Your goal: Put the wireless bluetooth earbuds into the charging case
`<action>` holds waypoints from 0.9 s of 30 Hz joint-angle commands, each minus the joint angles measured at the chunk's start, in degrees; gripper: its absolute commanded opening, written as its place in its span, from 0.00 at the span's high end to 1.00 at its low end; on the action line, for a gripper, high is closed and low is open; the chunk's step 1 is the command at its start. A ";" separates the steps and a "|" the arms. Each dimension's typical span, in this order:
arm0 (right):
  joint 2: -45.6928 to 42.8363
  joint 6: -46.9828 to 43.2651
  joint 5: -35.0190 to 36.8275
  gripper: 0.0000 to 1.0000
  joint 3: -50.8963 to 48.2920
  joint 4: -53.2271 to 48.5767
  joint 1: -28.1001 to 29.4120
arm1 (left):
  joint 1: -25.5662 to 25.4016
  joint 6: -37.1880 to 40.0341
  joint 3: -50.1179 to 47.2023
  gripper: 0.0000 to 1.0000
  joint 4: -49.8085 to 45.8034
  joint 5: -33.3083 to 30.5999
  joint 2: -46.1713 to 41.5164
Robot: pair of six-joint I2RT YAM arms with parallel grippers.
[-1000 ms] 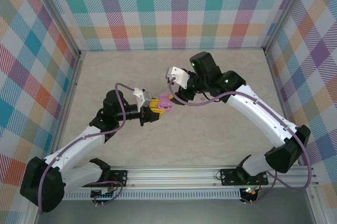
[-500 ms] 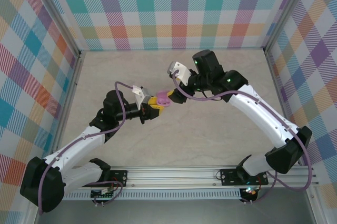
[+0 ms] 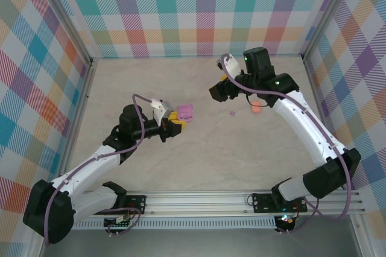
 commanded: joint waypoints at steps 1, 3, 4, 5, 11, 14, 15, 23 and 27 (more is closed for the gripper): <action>4.74 1.95 3.43 0.28 -1.26 -2.85 -1.06 | 0.60 -0.10 0.00 0.77 -0.56 -0.14 -1.14; 7.96 2.13 4.78 0.29 -1.17 -3.32 -1.95 | 0.56 -0.04 0.10 0.77 -0.95 -0.01 -1.26; 9.82 2.37 4.85 0.29 -1.07 -3.43 -2.65 | 0.65 -0.03 0.18 0.77 -1.09 0.07 -1.27; 11.64 2.58 4.57 0.30 -0.97 -3.56 -3.36 | 0.55 0.01 0.18 0.77 -1.18 0.01 -1.27; 22.84 2.71 -0.66 0.39 -0.11 -4.31 -8.07 | 0.64 0.71 0.75 0.77 -3.30 -0.35 -2.11; 25.84 0.83 2.50 0.44 -0.77 -3.97 -8.68 | 0.65 0.89 0.98 0.77 -4.19 -0.35 -2.57; 26.81 0.26 4.03 0.45 -1.18 -3.71 -8.72 | 0.63 0.93 1.07 0.77 -4.38 -0.31 -2.74; 34.32 0.37 4.43 0.47 0.04 -3.64 -11.17 | 0.64 1.37 1.26 0.77 -5.82 -0.50 -3.80; 36.55 -0.48 2.45 0.43 0.94 -3.73 -12.21 | 0.63 1.46 1.22 0.77 -6.10 -0.54 -3.90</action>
